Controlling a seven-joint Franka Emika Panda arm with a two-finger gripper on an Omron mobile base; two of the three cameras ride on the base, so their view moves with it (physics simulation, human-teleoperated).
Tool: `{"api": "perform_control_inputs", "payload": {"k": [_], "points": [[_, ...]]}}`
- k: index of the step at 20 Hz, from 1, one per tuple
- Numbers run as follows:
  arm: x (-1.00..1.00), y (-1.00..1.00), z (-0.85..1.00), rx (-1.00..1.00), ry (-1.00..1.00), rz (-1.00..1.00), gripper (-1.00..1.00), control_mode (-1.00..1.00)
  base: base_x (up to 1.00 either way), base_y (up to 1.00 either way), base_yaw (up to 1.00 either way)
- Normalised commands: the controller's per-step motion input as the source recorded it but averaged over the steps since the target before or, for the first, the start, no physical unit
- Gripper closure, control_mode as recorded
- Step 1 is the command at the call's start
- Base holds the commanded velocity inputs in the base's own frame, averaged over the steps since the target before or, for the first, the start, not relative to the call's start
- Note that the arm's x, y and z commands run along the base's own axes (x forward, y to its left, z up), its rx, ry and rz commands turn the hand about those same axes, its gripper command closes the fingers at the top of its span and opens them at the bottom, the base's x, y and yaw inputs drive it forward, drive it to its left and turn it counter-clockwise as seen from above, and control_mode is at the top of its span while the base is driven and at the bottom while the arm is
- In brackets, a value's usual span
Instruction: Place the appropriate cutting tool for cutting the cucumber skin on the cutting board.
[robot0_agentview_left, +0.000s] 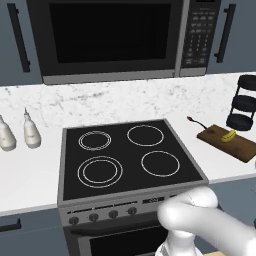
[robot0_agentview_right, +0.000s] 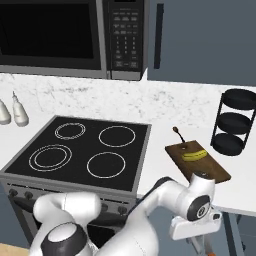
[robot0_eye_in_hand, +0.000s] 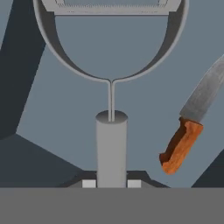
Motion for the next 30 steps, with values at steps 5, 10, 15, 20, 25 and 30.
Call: {"api": "perform_control_inputs", "payload": {"k": [5,10,15,20,25,30], "points": [[0.10,0.06,0.93,0.00,-0.04,0.01,1.00,-1.00,0.00,0.00,0.00],[0.33,0.01,0.84,0.01,0.00,-0.10,1.00,-1.00,0.00,0.00,0.00],[0.15,0.00,0.73,0.05,0.00,-0.21,1.00,-1.00,0.00,0.00,0.00],[0.46,-0.20,0.31,0.06,0.00,-0.37,1.00,-1.00,0.00,0.00,0.00],[0.95,-0.01,0.00,0.02,0.00,-0.51,1.00,-1.00,0.00,0.00,0.00],[1.00,0.00,0.00,-0.01,0.00,-0.41,1.00,-1.00,0.00,0.00,0.00]]}}
